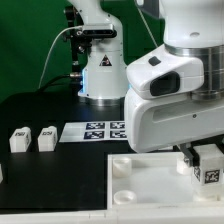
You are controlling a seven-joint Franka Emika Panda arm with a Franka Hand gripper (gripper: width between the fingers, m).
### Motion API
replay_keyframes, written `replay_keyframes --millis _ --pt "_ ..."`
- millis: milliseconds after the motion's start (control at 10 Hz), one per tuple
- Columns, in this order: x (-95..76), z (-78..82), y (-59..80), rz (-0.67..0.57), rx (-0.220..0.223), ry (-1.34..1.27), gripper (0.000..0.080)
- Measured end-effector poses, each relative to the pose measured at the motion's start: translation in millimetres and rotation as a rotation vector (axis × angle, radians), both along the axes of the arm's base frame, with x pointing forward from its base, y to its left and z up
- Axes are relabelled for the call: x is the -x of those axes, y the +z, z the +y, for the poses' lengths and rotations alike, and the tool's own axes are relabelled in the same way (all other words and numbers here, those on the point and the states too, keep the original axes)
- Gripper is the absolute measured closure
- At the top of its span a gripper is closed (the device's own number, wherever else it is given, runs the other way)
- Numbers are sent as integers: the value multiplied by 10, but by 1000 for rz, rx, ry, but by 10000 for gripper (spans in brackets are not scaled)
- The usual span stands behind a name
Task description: Assemble one leg
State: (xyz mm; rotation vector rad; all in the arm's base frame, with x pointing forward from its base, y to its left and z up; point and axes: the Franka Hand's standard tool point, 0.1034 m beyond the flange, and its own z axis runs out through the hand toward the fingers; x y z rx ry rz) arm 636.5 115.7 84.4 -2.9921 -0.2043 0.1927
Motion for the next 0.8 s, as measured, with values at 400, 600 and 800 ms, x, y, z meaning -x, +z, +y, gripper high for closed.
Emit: replay_keyframes --millis 400,600,800 --pt "-10 -15 -10 -44 20 -188 505" --pt "-16 -33 -10 -20 41 -520 505" --pt "-8 -52 -14 27 40 -901 504"
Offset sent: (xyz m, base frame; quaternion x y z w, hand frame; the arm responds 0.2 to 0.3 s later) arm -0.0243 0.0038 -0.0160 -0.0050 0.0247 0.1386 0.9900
